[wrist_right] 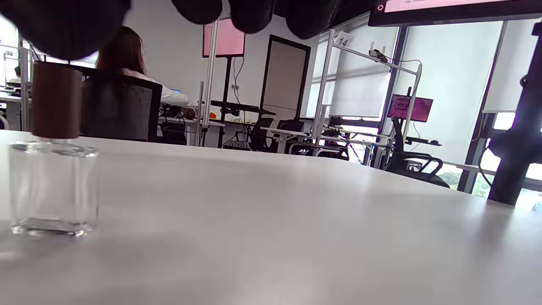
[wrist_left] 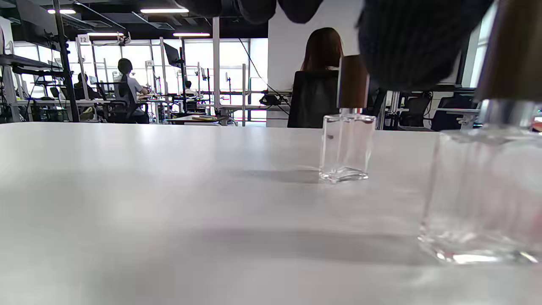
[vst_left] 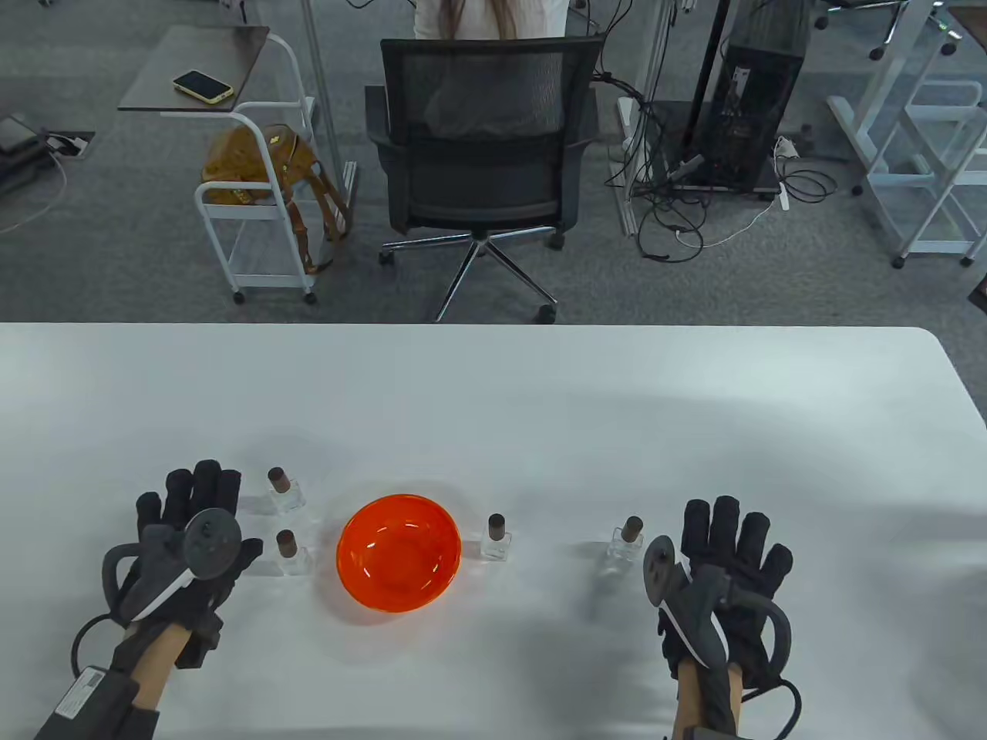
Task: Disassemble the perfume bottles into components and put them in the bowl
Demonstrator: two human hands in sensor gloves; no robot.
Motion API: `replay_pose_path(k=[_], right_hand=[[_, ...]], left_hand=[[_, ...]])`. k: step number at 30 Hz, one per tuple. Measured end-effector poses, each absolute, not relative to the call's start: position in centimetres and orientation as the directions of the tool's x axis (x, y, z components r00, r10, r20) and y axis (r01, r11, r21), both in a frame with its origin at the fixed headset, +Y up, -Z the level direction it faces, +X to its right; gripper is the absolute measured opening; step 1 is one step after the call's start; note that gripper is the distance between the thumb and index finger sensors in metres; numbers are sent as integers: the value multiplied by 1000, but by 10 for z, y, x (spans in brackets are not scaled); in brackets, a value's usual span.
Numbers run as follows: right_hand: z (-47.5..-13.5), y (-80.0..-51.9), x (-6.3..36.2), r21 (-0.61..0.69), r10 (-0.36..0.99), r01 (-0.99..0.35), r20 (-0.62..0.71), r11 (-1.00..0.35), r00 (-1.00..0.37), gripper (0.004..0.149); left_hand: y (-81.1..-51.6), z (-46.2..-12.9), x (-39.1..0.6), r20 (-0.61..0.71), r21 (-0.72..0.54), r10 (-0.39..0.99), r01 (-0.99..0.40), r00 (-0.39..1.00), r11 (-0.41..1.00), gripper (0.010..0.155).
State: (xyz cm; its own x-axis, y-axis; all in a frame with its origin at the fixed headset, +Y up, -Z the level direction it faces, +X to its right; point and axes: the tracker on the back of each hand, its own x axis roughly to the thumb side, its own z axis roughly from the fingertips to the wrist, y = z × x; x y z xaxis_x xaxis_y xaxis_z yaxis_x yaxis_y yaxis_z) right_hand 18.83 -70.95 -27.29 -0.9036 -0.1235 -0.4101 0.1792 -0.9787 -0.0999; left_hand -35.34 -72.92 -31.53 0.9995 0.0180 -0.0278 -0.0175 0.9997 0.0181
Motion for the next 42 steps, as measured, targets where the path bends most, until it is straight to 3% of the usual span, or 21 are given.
replay_pose_path(k=[10,19,22,25,29,30,33,36,42], right_hand=[[-273,-708,184,-95,-151,205,-402,-974,-903,82],[-274,-708,183,-98,-108,159,-394,-982,-913,81],[-275,-709,182,-99,-105,156,-394,-983,-913,81],[-274,-709,182,-92,-101,149,-399,-985,-911,81],[-276,-712,181,-78,-126,171,-400,-982,-908,80],[-276,-712,180,-69,-133,174,-396,-982,-908,80],[-276,-712,178,-76,-121,163,-389,-984,-913,80],[-276,-708,175,-93,-114,160,-378,-983,-919,80],[-274,-699,166,-172,-34,97,-339,-980,-940,80]], left_hand=[[-738,-335,-369,-76,-41,242,-245,967,969,90],[-766,-377,-381,-131,-231,524,-540,842,809,87],[-772,-385,-379,-132,-249,487,-504,863,827,83],[-774,-394,-376,-120,-180,452,-467,884,866,77],[-773,-398,-371,-110,-140,460,-472,881,870,61],[-771,-397,-370,-106,-150,462,-473,881,868,55],[-756,-391,-374,-88,-106,495,-503,864,858,53],[-728,-381,-375,-45,-53,554,-556,831,830,54],[-658,-332,-345,143,96,630,-644,763,759,54]])
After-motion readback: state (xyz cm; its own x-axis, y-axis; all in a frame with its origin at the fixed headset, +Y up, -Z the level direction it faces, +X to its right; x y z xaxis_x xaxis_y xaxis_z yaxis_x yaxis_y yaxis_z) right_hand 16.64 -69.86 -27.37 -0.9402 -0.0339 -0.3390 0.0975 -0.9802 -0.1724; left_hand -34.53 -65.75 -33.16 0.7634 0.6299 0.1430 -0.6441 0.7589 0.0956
